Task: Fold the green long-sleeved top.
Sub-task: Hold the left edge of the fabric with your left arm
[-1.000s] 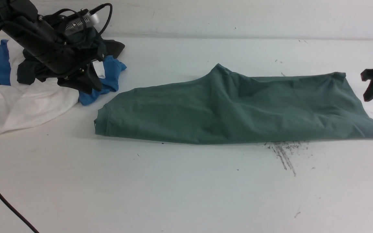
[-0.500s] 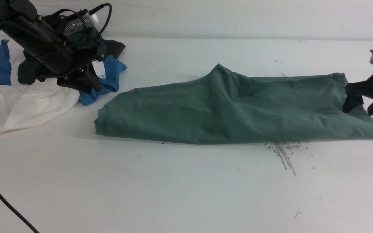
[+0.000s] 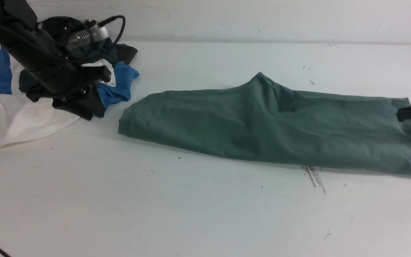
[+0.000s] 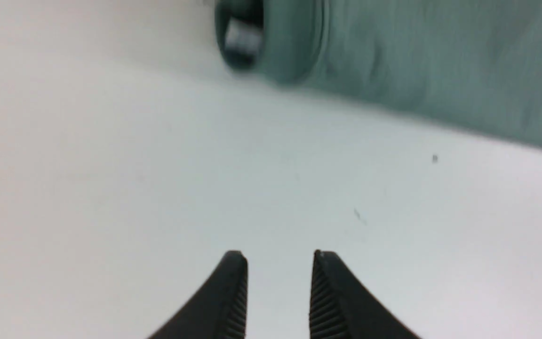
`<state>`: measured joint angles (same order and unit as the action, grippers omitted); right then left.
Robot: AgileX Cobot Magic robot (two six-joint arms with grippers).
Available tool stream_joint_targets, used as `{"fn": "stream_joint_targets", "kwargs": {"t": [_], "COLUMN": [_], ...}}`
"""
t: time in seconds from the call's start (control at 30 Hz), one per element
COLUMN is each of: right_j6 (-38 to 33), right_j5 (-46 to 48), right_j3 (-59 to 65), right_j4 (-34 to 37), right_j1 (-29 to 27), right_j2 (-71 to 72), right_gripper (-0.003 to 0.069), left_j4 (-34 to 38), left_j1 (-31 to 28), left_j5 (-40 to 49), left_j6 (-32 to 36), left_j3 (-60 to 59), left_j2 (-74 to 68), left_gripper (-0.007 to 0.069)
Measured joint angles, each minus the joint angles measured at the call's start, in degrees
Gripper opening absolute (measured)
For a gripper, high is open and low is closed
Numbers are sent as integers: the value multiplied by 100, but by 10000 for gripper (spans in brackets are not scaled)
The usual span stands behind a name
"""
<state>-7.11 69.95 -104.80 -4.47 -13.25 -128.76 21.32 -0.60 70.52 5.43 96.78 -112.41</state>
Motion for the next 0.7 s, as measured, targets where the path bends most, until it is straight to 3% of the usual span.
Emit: {"fn": "stream_joint_targets", "kwargs": {"t": [0.27, 0.5, 0.7], "right_j6": [213, 226, 225], "right_j5": [36, 25, 25], "right_j3": [446, 446, 446], "right_j4": [-106, -27, 90], "right_j1": [-133, -133, -139], "right_j2": [176, 176, 176], "right_gripper": [23, 23, 23], "left_j4": [-17, 52, 741], "left_j1": [255, 255, 337], "left_j5": [-528, -1427, -2163], "left_j6": [-73, -116, 206], "left_j3": [-240, 213, 397], "left_j2": [-86, -654, -1227], "left_gripper": [230, 402, 513]}}
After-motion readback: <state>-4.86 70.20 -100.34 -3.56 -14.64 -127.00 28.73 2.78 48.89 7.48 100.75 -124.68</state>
